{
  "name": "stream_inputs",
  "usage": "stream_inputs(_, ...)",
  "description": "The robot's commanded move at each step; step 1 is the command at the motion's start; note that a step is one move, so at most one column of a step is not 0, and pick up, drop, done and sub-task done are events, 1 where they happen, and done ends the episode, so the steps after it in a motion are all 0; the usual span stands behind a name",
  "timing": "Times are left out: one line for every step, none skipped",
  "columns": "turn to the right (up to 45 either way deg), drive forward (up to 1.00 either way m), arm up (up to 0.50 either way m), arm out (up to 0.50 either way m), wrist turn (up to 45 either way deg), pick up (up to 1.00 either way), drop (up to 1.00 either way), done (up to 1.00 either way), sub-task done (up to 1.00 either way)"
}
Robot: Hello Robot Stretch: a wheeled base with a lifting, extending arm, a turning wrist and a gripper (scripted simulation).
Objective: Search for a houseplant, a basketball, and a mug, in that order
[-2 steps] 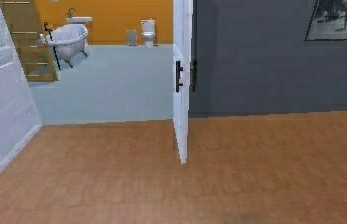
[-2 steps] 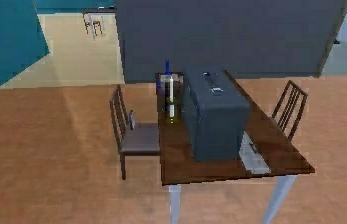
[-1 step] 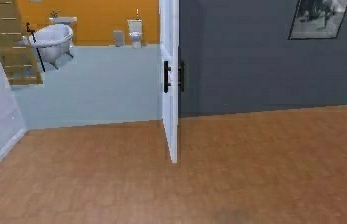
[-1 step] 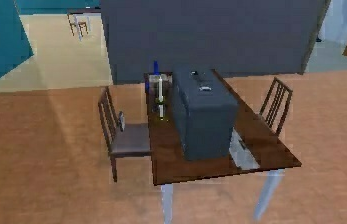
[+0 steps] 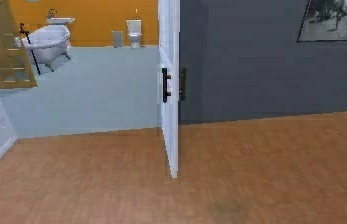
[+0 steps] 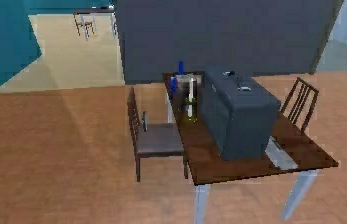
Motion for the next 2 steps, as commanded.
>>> stream_inputs(39.0,0.00,0.00,0.00,0.0,0.00,0.00,0.00,0.00)
stream_inputs(0.0,1.00,0.00,0.00,0.0,0.00,0.00,0.00,0.00)
